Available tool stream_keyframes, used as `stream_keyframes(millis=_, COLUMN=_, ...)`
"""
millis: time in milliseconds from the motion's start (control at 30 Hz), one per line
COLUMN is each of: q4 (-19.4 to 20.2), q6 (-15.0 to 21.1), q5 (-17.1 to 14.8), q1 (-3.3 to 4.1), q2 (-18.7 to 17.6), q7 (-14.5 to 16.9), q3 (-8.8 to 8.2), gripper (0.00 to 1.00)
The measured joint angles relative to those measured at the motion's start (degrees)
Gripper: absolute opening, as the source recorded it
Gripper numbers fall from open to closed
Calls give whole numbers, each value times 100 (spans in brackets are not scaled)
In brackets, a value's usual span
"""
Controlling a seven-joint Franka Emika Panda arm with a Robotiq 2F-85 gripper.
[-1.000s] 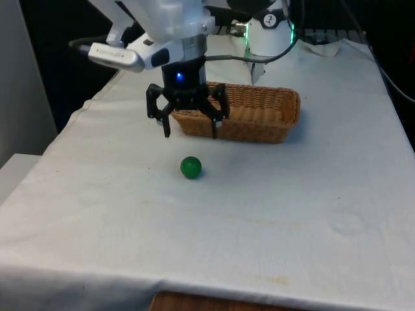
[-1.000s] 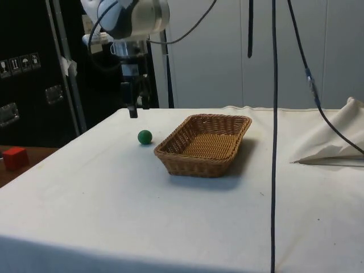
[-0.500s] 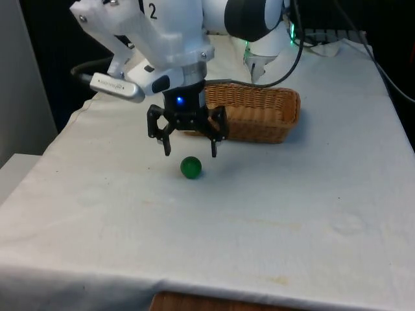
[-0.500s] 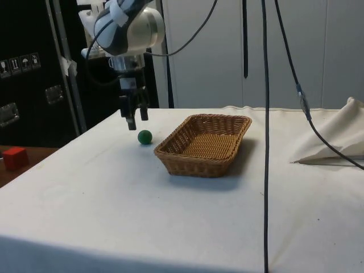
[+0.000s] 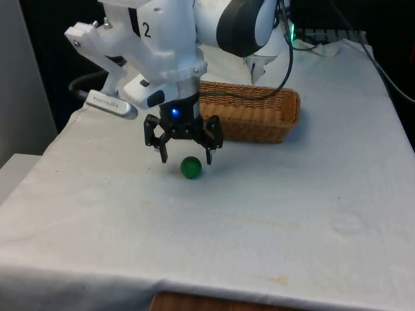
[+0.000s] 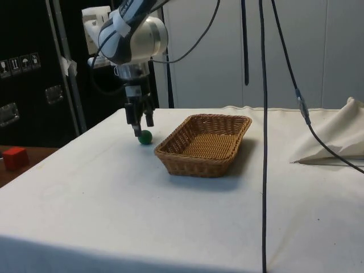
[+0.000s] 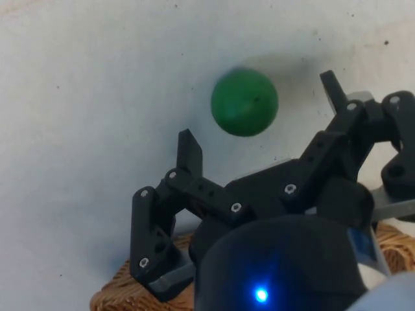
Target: Pick up the ball and place it into the basket.
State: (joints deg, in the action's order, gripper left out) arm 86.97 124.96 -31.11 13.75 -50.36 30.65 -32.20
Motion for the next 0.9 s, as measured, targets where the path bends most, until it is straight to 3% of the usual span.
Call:
stream_keyframes(millis=633, q4=-212, q6=-11, q5=-115, q1=0, q2=-264, q7=-6, q3=0, gripper=100)
stream_keyframes(millis=733, q4=-218, q6=-11, q5=-115, q1=6, q2=-264, q7=-6, q3=0, gripper=91)
stream_keyframes(millis=900, q4=-218, q6=-11, q5=-115, q1=6, q2=-264, q7=-6, q3=0, gripper=42)
